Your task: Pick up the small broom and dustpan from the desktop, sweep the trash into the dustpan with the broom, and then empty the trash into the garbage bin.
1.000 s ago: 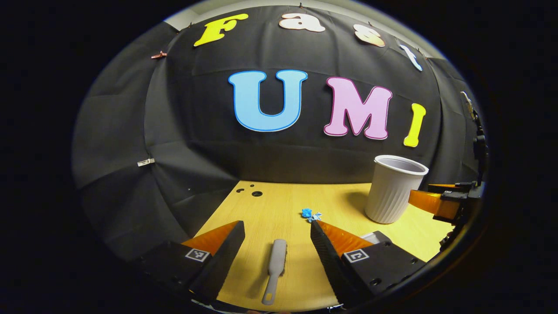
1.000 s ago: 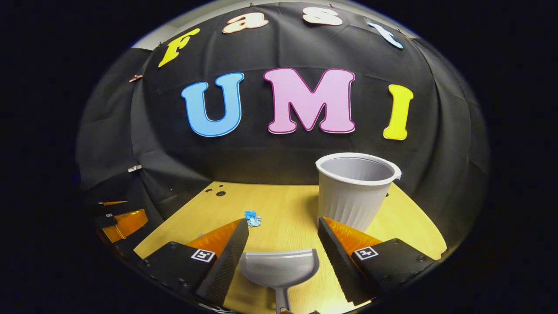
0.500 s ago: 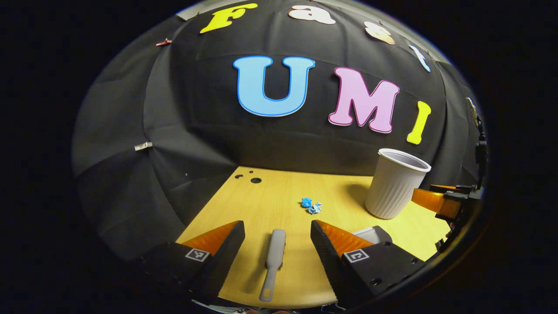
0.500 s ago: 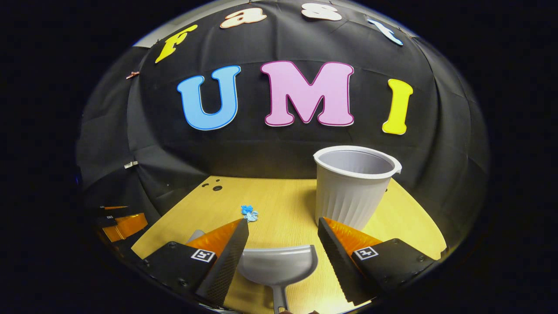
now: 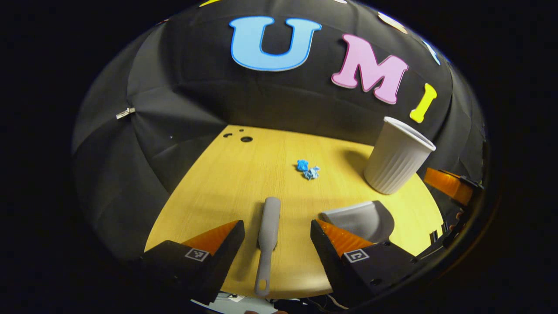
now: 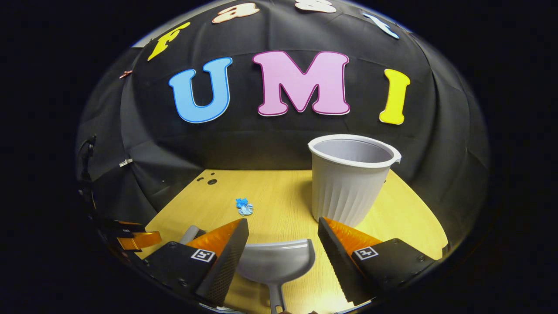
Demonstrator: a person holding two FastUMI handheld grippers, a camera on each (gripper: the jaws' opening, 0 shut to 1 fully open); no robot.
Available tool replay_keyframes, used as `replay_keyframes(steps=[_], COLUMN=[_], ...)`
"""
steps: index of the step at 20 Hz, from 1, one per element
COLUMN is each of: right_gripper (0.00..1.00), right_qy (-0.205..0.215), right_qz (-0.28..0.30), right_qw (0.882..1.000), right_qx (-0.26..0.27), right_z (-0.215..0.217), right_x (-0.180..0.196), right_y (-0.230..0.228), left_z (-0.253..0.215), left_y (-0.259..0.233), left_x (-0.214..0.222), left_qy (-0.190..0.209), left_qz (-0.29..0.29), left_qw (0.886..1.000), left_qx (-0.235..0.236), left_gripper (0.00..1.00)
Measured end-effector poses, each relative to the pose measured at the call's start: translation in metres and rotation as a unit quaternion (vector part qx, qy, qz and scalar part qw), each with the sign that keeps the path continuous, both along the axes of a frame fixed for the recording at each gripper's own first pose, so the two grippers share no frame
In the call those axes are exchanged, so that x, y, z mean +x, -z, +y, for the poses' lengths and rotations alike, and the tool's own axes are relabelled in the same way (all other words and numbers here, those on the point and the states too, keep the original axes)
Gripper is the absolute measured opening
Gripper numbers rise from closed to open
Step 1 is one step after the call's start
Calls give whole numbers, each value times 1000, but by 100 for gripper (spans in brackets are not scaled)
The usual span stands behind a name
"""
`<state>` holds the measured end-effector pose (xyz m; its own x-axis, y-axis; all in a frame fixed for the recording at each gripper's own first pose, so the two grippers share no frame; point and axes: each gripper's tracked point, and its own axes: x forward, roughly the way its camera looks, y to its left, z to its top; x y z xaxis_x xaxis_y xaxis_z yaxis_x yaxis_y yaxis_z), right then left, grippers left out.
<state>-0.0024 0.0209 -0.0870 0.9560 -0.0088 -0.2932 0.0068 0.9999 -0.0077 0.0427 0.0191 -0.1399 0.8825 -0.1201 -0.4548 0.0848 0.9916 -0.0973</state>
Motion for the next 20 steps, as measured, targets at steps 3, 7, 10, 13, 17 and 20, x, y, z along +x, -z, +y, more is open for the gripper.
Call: replay_keyframes(steps=[3, 7, 10, 13, 17, 20], right_gripper=[99, 99, 99, 99, 99, 99], right_qy=[8, 23, 31, 38, 37, 42], right_qz=[8, 28, 40, 48, 74, 82], right_qw=[1000, 999, 998, 998, 996, 996], right_qx=[1, 17, 22, 21, 22, 18], right_z=[-6, -13, -18, -24, -26, -31], right_x=[2, 2, 0, -4, -13, -20], right_y=[4, 17, 25, 31, 44, 48], left_z=[2, 7, 5, 3, 4, 7], left_y=[24, 64, 85, 106, 130, 139], left_x=[6, 11, 13, 15, 18, 20], left_qy=[12, 18, 28, 44, 43, 41], left_qz=[48, 121, 164, 202, 251, 271], left_qw=[998, 991, 984, 974, 961, 955], left_qx=[33, 52, 65, 88, 108, 112], left_gripper=[96, 96, 96, 96, 96, 94])
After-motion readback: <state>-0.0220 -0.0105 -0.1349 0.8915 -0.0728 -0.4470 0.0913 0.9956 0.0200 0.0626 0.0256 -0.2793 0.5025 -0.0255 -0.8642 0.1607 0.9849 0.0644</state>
